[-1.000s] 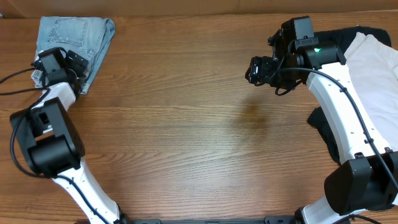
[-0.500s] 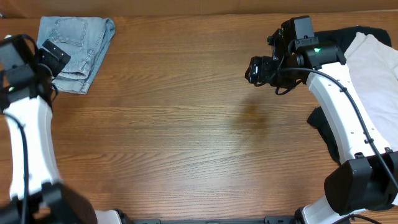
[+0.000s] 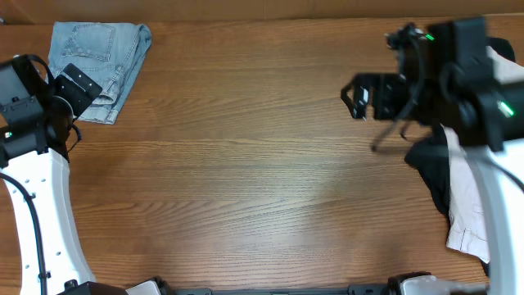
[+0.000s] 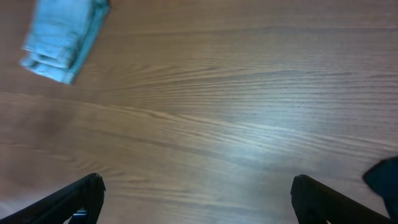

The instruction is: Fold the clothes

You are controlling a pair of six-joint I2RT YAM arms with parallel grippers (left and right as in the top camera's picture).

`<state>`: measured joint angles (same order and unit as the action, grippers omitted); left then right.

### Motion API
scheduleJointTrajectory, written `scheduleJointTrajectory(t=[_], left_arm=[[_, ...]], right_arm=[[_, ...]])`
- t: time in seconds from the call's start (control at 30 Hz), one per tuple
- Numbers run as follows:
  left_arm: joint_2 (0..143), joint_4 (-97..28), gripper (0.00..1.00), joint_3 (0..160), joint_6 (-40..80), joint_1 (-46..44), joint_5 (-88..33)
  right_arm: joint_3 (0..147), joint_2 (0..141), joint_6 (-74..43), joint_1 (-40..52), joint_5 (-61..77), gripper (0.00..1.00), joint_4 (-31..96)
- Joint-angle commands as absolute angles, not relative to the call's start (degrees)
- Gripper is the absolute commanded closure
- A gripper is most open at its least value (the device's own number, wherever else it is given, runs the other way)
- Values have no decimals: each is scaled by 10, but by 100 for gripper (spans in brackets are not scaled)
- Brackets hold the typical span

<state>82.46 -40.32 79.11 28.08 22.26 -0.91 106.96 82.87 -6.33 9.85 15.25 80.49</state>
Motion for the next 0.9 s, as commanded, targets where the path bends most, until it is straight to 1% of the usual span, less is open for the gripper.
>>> scheduleJointTrajectory(t=[0.0,0.07,0.2,0.37,0.87], left_arm=[[829,-404,0,789,268,229,-13],[829,-405,0,789,268,224,-13],[829,-405,0,789,268,215,-13],[835,-405,0,789,268,218,-13],[836,-405,0,789,268,213,-13]], right_arm=[[1079,786,-60,100,168,0,819],[1079,767,-60,100,168,0,827],[1079,739,-60,100,168,0,882],[1079,734,-58,100,146,0,935],[1070,744,-57,100,98,0,891]])
